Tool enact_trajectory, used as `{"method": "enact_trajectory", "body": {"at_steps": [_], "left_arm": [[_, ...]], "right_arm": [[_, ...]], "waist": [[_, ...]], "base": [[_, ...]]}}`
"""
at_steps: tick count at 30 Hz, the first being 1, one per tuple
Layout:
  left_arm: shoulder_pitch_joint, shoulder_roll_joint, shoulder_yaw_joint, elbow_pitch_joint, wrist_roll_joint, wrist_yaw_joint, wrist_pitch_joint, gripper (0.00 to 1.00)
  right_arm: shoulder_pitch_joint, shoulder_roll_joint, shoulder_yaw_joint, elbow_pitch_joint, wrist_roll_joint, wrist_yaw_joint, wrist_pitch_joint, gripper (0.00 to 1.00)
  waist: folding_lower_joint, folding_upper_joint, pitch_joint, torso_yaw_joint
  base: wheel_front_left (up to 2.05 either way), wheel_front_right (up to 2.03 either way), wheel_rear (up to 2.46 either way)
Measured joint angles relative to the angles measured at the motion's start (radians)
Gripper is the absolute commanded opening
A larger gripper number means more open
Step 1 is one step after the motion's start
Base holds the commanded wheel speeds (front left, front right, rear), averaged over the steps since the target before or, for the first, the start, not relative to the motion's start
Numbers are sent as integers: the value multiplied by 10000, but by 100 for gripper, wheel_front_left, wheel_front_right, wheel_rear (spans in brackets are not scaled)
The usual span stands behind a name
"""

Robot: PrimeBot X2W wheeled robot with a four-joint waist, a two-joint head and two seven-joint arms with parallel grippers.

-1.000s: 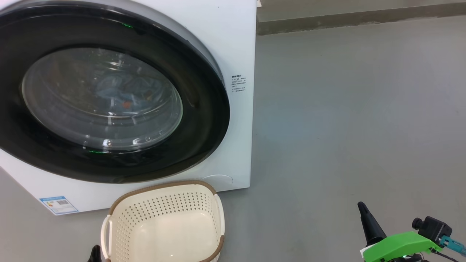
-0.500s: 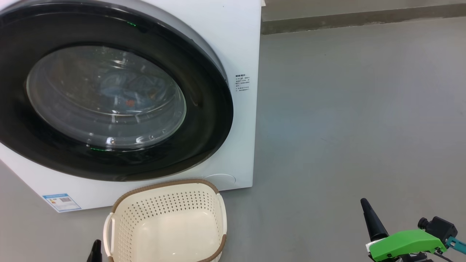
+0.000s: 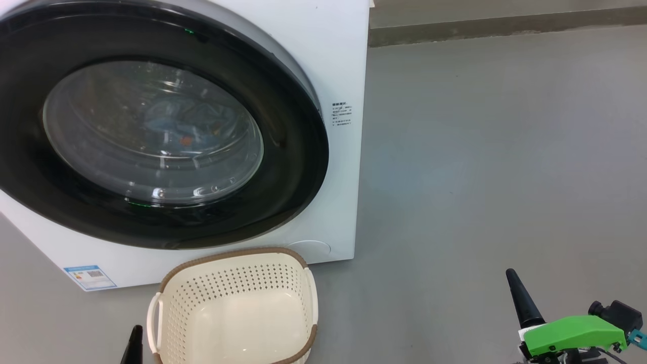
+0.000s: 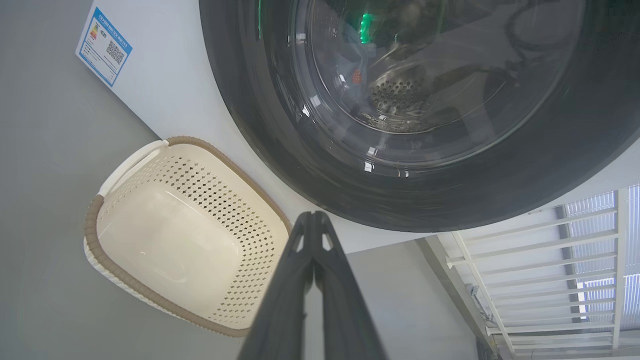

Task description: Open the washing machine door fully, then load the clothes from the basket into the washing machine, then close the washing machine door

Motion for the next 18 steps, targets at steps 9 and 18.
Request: {"method": "enact_trajectory", "body": {"at_steps": [9,18], "left_arm": [[-214,-13,17,-115,-930,6,255,0],[-263,-40,31,-165,-1791,8,447,0]], "right_arm": [[4,63,-238,-226,729,-6,253,0],[14,167,-405,-422,1413,-8,477,0]], "waist": [[0,0,13,77],[0,0,24,145]], "base": [[0,0,0],[0,0,0]]}}
